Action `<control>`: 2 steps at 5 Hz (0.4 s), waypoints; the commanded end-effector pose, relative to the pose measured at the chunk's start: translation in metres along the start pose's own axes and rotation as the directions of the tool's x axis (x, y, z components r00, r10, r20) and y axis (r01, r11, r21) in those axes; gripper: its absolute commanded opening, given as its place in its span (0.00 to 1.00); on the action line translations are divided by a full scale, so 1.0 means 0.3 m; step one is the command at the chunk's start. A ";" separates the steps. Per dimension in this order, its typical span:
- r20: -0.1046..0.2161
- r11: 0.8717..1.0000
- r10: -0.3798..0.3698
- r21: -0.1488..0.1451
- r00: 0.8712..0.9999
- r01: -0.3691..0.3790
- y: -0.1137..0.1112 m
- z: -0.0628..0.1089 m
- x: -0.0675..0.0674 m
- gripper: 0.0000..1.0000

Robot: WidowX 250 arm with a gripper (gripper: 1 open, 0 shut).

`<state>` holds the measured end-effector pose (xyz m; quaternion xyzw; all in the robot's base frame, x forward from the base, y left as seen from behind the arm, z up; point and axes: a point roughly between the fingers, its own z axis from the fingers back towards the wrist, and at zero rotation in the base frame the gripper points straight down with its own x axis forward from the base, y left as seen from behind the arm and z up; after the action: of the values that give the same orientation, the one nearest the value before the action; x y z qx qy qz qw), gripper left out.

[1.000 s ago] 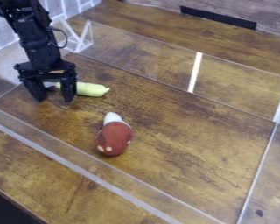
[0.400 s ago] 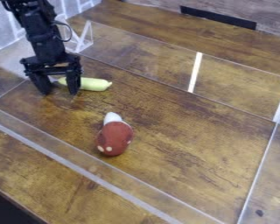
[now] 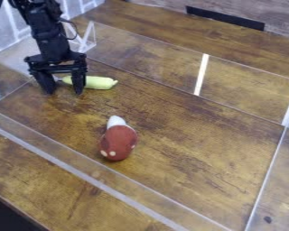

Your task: Move the green spoon to the left

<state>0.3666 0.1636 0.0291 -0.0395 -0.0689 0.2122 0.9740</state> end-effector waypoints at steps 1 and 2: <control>0.024 0.998 -0.057 -0.001 0.998 0.057 -0.012 0.028 0.023 1.00; 0.023 1.000 -0.007 0.007 1.000 0.006 -0.016 0.023 0.034 1.00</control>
<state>0.3702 0.1667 0.0281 -0.0386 -0.0653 0.2150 0.9737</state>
